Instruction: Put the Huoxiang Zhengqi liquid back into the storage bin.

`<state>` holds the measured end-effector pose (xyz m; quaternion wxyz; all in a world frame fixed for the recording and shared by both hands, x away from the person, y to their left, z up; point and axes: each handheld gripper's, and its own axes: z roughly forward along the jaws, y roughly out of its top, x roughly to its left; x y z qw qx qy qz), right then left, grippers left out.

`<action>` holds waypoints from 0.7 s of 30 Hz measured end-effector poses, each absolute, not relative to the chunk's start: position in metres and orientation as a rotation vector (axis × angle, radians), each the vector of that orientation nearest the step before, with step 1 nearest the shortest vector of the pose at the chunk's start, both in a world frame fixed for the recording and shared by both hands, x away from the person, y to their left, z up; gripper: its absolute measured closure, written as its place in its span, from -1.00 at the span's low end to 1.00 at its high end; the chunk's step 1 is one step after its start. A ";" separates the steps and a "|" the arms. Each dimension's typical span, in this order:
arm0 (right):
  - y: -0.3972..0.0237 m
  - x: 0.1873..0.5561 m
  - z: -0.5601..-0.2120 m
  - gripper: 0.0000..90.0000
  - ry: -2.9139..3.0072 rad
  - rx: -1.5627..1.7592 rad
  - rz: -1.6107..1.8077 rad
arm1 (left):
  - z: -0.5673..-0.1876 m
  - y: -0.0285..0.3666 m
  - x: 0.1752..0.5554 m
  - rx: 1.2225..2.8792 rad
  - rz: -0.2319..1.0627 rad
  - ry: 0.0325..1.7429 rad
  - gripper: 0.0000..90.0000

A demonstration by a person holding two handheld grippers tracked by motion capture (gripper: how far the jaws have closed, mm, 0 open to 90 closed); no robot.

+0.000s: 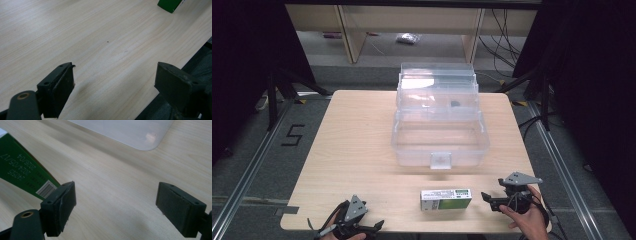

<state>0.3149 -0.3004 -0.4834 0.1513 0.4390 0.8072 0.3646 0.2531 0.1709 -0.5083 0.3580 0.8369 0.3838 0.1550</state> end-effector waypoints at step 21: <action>-0.302 0.310 -0.459 -0.60 2.401 1.179 1.013 | -0.508 0.171 0.253 2.169 0.398 0.996 -0.66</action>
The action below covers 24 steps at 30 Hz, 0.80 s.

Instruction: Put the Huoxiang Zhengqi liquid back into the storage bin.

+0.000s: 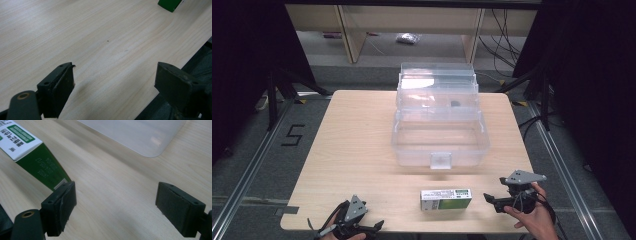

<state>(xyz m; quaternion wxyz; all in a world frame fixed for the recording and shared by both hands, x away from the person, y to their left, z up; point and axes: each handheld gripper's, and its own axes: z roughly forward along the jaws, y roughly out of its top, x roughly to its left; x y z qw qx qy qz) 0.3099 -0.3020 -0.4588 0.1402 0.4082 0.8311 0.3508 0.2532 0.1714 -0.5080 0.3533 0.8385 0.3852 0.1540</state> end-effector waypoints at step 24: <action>-0.276 0.296 -0.433 -0.65 2.520 0.911 0.982 | -0.508 0.171 0.253 2.152 0.387 1.008 -0.66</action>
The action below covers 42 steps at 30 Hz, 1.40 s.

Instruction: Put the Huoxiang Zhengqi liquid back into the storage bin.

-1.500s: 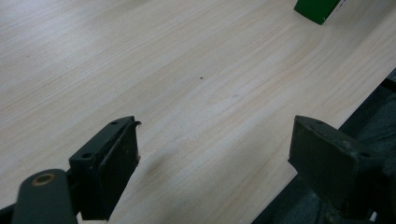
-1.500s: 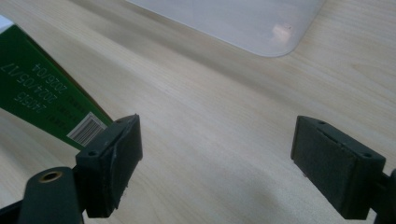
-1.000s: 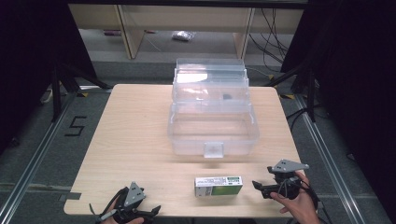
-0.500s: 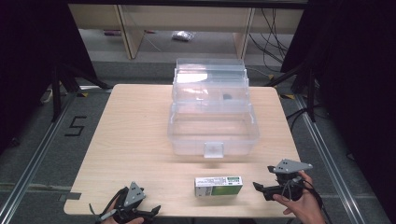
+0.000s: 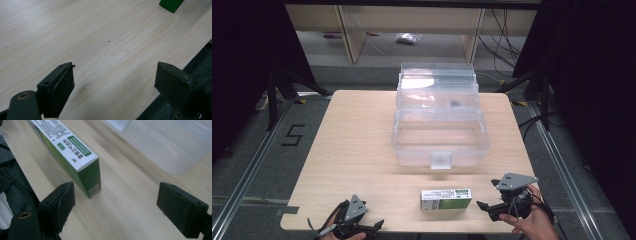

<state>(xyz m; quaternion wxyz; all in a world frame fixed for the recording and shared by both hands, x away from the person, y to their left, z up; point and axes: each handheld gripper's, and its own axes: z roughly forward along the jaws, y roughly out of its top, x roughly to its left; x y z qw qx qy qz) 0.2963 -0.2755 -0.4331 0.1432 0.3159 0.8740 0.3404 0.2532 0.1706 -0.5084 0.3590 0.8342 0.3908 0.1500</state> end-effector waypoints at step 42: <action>-0.168 0.321 -0.422 -0.59 2.832 0.470 0.631 | -0.509 0.170 0.253 2.145 0.381 1.001 -0.66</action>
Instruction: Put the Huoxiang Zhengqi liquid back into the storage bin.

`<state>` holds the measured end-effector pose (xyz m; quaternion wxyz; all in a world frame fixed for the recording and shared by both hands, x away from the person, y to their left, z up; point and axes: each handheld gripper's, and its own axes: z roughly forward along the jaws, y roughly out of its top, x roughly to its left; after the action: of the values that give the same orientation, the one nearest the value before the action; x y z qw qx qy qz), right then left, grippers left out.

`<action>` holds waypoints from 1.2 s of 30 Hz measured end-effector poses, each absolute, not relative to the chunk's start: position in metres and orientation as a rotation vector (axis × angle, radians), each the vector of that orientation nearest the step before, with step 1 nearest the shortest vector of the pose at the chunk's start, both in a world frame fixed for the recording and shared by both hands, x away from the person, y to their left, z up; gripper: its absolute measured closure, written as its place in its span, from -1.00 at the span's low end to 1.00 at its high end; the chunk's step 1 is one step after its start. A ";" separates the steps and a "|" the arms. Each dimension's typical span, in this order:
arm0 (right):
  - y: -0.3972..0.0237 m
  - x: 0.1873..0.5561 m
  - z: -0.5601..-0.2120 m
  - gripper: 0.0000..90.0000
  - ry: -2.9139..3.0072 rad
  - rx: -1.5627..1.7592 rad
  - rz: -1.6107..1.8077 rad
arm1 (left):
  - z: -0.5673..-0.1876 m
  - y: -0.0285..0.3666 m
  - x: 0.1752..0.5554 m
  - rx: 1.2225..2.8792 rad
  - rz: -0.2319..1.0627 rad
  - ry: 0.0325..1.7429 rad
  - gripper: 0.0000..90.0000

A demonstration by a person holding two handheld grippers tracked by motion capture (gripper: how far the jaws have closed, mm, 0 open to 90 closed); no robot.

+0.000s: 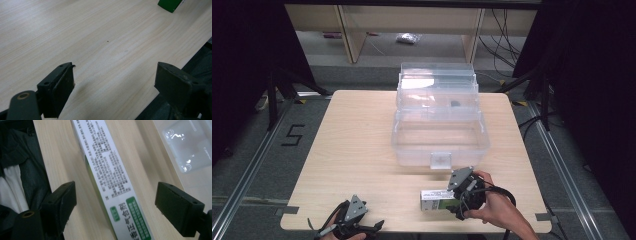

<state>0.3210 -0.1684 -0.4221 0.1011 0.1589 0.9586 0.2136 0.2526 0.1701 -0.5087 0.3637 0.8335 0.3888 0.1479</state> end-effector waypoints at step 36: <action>-0.136 0.345 -0.439 0.16 3.010 0.237 0.328 | -0.509 0.170 0.253 2.139 0.383 0.999 -0.66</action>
<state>0.3452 -0.1362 -0.4390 0.0524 0.0780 0.9897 0.1077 0.2528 0.1701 -0.5092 0.3662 0.8322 0.3887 0.1490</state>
